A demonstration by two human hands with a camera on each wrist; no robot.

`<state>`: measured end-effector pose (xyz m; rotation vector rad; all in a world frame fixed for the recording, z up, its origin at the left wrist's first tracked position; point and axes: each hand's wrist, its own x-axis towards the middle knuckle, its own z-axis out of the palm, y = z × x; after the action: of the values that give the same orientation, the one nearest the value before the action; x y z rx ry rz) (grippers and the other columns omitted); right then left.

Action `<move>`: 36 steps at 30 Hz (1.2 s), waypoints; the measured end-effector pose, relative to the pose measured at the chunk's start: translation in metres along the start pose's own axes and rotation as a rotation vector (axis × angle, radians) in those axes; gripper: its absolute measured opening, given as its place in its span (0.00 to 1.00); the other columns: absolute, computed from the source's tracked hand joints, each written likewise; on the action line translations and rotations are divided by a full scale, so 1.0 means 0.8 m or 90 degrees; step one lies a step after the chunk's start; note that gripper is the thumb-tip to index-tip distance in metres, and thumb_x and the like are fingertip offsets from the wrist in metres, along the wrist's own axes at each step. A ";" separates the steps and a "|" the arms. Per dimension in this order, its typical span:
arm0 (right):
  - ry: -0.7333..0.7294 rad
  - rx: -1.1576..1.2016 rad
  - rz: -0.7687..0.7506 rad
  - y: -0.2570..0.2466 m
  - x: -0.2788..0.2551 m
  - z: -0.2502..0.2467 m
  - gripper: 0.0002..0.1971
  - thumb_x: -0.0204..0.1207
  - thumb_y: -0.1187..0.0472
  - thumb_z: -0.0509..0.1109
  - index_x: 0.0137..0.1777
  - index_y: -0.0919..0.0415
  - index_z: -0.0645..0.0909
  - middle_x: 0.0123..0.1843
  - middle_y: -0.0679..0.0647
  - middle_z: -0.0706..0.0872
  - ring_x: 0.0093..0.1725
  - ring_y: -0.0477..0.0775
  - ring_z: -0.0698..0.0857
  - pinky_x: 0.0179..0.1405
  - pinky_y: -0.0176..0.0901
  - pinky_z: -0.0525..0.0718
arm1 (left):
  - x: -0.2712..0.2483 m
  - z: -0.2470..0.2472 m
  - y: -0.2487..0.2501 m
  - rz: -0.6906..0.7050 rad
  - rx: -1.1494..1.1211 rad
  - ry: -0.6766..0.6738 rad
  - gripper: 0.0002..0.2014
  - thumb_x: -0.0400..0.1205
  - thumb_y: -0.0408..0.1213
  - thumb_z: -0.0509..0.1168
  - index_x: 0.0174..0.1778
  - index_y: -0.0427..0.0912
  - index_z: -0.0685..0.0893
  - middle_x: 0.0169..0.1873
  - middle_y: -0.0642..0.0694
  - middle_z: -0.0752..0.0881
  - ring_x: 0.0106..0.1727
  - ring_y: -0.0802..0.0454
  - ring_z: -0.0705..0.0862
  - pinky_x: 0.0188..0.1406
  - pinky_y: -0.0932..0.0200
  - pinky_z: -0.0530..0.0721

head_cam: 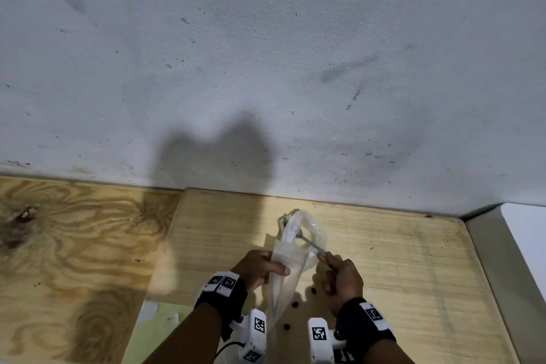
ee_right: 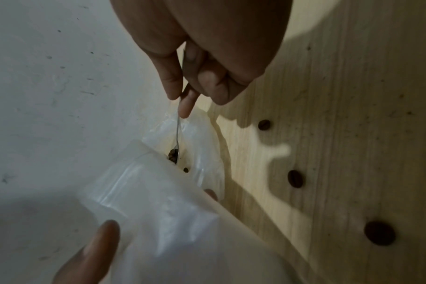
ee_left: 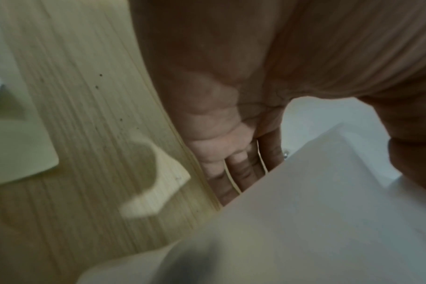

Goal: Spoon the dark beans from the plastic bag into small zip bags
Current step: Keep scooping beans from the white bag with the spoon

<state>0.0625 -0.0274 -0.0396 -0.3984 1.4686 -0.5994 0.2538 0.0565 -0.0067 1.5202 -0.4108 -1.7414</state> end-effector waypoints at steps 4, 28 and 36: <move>0.004 0.006 -0.014 -0.004 -0.001 -0.006 0.02 0.79 0.64 0.67 0.45 0.63 0.79 0.28 0.49 0.85 0.22 0.50 0.66 0.16 0.39 0.64 | -0.002 0.003 0.000 0.002 -0.046 0.036 0.20 0.61 0.30 0.77 0.50 0.33 0.91 0.47 0.34 0.91 0.52 0.38 0.88 0.59 0.47 0.84; 0.038 -0.025 -0.184 -0.028 -0.024 -0.029 0.28 0.71 0.69 0.77 0.24 0.51 0.60 0.38 0.60 0.72 0.22 0.49 0.58 0.23 0.41 0.57 | 0.004 0.002 0.001 0.044 -0.109 0.138 0.15 0.72 0.22 0.74 0.55 0.33 0.89 0.52 0.33 0.91 0.52 0.39 0.89 0.42 0.56 0.87; 0.032 0.038 -0.175 -0.038 -0.032 -0.029 0.27 0.73 0.70 0.75 0.27 0.50 0.59 0.35 0.62 0.85 0.25 0.49 0.59 0.22 0.40 0.58 | 0.011 -0.001 0.002 0.061 -0.064 0.142 0.31 0.50 0.41 0.81 0.51 0.39 0.92 0.49 0.37 0.92 0.55 0.36 0.89 0.58 0.44 0.87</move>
<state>0.0352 -0.0335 -0.0030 -0.5469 1.4500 -0.8765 0.2548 0.0492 -0.0121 1.5745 -0.2735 -1.4774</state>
